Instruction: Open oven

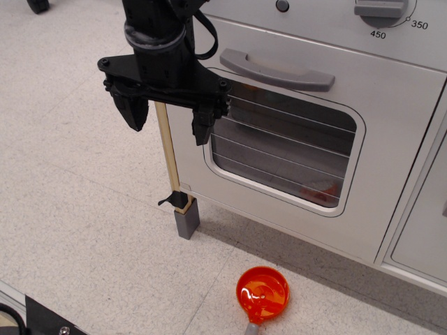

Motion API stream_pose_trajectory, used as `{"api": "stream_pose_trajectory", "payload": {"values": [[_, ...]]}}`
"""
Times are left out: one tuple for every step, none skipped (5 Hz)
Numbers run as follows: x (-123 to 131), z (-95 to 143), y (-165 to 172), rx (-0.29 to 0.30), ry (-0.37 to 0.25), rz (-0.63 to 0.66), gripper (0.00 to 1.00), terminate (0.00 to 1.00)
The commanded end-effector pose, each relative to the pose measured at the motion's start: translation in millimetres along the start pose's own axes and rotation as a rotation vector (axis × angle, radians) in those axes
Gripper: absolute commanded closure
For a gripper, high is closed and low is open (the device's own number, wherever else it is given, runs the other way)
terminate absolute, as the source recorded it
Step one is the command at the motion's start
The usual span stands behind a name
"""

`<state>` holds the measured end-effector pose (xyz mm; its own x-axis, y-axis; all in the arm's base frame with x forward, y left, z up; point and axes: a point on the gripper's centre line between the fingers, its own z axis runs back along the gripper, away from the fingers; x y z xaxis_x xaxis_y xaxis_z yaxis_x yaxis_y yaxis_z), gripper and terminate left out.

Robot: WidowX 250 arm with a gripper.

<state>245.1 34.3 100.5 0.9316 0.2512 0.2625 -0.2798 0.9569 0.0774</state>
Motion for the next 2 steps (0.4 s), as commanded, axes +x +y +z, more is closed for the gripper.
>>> {"api": "stream_pose_trajectory", "payload": {"values": [[0.0, 0.0, 0.0, 0.000, 0.000, 0.000, 0.00, 0.00], [28.9, 1.6, -14.4, -0.092, -0.068, 0.281, 0.00, 0.00]]}}
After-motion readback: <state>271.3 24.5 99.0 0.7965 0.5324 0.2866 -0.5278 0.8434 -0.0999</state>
